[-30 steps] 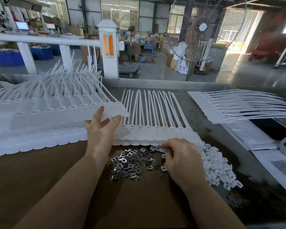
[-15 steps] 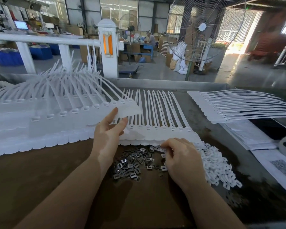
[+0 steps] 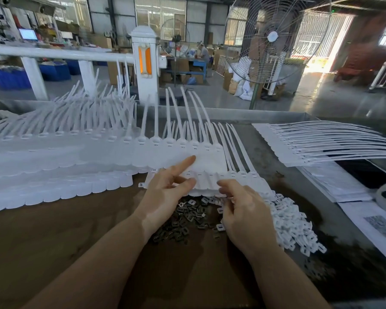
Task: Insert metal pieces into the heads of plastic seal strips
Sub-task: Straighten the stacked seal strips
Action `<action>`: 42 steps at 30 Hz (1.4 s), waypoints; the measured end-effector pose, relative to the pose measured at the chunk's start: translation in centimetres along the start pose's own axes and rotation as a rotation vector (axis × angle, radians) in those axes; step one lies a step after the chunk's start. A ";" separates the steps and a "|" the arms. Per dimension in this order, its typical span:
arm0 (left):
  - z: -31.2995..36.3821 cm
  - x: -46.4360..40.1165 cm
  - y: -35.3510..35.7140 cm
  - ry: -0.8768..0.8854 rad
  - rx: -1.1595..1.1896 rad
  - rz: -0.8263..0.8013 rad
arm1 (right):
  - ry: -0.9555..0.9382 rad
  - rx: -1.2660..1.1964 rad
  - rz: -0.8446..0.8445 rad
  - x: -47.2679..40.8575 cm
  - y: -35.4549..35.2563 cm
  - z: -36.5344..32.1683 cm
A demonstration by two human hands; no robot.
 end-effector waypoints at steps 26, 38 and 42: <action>1.2 0.3 0.1 0.076 0.072 -0.066 | -0.030 -0.029 0.042 0.0 0.0 -0.1; 1.1 0.3 0.2 0.042 0.027 -0.100 | -0.039 -0.067 -0.025 0.0 -0.2 -0.3; 1.2 0.3 0.3 0.049 -0.015 -0.125 | -0.011 -0.097 -0.034 0.1 -0.1 -0.1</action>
Point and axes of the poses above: each hand's wrist, its own x-axis away from the middle knuckle, its own y-axis out of the palm, z = x × y, the point moved 2 cm from there along -x, towards the middle knuckle, and after that the axes turned 11 degrees about x, right-handed, at the moved point
